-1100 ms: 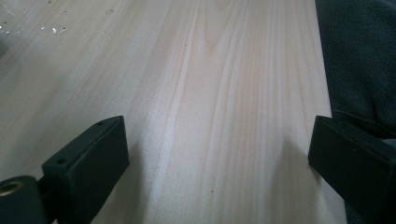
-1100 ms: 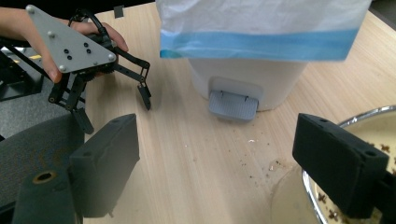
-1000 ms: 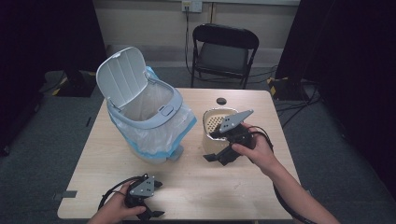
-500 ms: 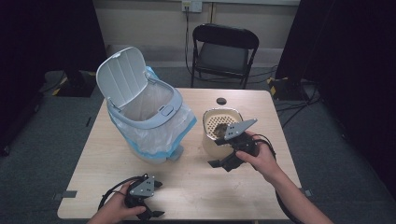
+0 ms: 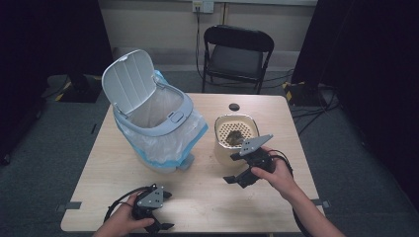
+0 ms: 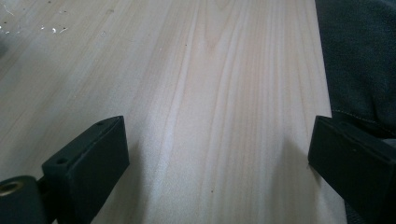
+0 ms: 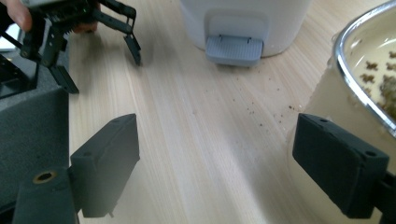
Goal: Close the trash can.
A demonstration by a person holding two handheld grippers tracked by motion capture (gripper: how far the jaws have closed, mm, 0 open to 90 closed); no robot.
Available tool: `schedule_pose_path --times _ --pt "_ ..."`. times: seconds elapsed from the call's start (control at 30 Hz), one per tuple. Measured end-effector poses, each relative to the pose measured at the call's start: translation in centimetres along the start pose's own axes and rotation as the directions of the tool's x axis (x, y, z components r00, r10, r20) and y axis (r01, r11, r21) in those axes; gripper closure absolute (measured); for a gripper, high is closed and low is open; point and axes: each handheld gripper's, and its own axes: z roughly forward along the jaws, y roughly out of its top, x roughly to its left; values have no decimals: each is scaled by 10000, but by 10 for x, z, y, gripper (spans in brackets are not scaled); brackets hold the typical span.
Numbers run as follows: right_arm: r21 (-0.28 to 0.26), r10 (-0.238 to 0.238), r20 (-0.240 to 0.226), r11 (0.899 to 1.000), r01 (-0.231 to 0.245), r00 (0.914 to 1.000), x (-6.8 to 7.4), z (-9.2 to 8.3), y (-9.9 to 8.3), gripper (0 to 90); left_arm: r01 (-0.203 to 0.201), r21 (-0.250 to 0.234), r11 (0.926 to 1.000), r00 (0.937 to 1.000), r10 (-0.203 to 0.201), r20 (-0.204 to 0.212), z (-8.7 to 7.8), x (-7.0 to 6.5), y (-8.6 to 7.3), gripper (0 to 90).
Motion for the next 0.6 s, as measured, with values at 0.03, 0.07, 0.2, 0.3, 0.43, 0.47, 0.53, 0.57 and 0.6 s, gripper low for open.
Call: schedule_pose_path --times 0.03,0.07,0.2,0.3,0.43,0.47,0.53,0.57,0.6 --pt "46 -33 -7 10000 33 10000 0 1 -1 142 6 -6 10000 10000 -6 -2 0 0 0 45" --pt "46 -19 -34 10000 19 10000 0 1 -2 142 5 -25 10000 10000 -5 3 0 0 0 44" --pt "93 -21 -42 10000 22 10000 0 3 -7 142 7 -15 10000 10000 -7 -3 0 0 0 45" --pt "137 51 -53 9999 -50 10000 1 6 -14 142 15 -46 10000 10000 -15 0 0 0 0 44" --pt "242 96 -37 9997 -96 9999 1 9 -19 142 5 -5 10000 10000 -5 -4 0 0 0 45" --pt "302 118 -16 9995 -118 9999 1 11 -23 142 2 -4 10000 10000 -2 -5 0 0 0 45" --pt "316 149 -71 9994 -147 9999 2 13 -26 142 6 -18 10000 10000 -6 -4 0 0 0 45" --pt "316 149 -71 9994 -147 9999 2 13 -26 142 6 -18 10000 10000 -6 -4 0 0 0 44" --pt "303 154 -70 9994 -152 9999 2 15 -28 142 6 -5 10000 10000 -6 -4 0 0 0 45"
